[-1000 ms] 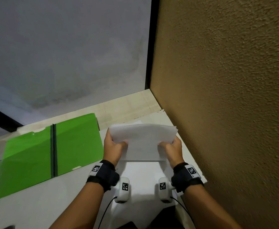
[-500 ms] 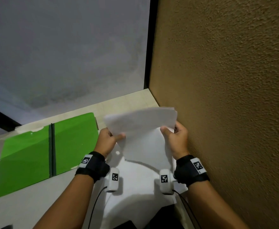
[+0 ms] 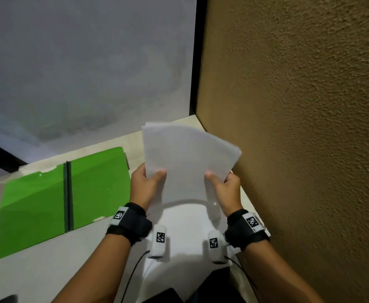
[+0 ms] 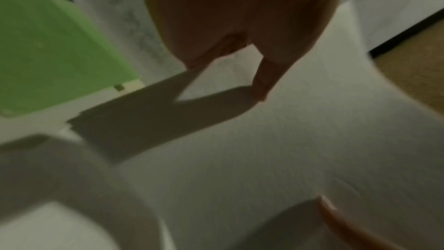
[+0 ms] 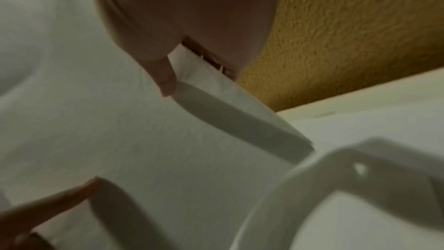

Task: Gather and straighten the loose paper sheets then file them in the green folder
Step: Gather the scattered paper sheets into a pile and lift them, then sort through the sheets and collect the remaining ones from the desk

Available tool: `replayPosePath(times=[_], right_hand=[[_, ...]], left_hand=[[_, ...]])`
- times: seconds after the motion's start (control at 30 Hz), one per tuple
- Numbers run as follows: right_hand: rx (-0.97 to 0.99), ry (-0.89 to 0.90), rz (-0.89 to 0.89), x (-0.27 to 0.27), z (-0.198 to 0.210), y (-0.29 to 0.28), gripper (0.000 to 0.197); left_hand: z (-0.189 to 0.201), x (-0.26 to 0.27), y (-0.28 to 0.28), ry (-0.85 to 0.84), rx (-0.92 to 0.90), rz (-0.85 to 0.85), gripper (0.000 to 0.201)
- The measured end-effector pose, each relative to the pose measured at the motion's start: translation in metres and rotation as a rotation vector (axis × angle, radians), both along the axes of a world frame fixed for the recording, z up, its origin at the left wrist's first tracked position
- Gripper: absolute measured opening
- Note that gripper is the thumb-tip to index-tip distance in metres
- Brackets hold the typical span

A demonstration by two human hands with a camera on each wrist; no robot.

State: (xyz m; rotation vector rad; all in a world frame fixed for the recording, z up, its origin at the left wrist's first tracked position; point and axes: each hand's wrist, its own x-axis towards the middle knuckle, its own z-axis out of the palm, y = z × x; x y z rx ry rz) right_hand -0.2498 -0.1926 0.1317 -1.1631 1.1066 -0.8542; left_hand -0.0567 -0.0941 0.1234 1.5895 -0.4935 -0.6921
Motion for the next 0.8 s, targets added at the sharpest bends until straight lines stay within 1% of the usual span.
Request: replayPosePath(times=[0.07, 0.13, 0.2, 0.27, 0.37, 0.43, 0.5, 0.57, 0.63, 0.7, 0.8], right_hand=[[0.001, -0.011, -0.074, 0.005, -0.009, 0.008, 0.012], [0.032, -0.011, -0.11, 0.007, -0.015, 0.014, 0.017], [0.085, 0.007, -0.096, 0.005, -0.02, 0.018, 0.031], [0.134, 0.039, -0.046, 0.002, -0.025, 0.02, 0.039], [0.179, 0.077, 0.0, -0.002, -0.03, 0.019, 0.035], [0.162, 0.067, -0.008, -0.002, -0.031, 0.02, 0.034], [0.133, 0.054, -0.048, -0.001, -0.032, 0.02, 0.035], [0.125, 0.048, -0.064, 0.0, -0.04, 0.02, 0.041], [0.126, 0.093, -0.017, 0.0, -0.049, 0.021, 0.043], [0.11, 0.138, 0.036, 0.0, -0.051, 0.019, 0.039], [0.103, 0.085, 0.041, -0.002, -0.051, 0.007, 0.04]], left_hand=[[-0.009, -0.008, 0.004, -0.014, -0.023, 0.065, 0.022], [-0.018, -0.016, 0.009, 0.041, -0.013, 0.099, 0.027], [-0.028, -0.022, 0.015, 0.126, 0.028, 0.101, 0.037], [-0.038, -0.022, 0.022, 0.2, 0.076, 0.081, 0.044], [-0.047, -0.019, 0.027, 0.253, 0.118, 0.043, 0.045], [-0.047, -0.02, 0.029, 0.283, 0.099, 0.049, 0.043], [-0.043, -0.021, 0.029, 0.26, 0.098, 0.069, 0.04], [-0.047, -0.021, 0.029, 0.248, 0.122, 0.07, 0.041], [-0.049, -0.021, 0.032, 0.218, 0.158, 0.048, 0.04], [-0.044, -0.021, 0.034, 0.141, 0.185, 0.018, 0.035], [-0.026, -0.015, 0.031, 0.059, 0.133, 0.009, 0.031]])
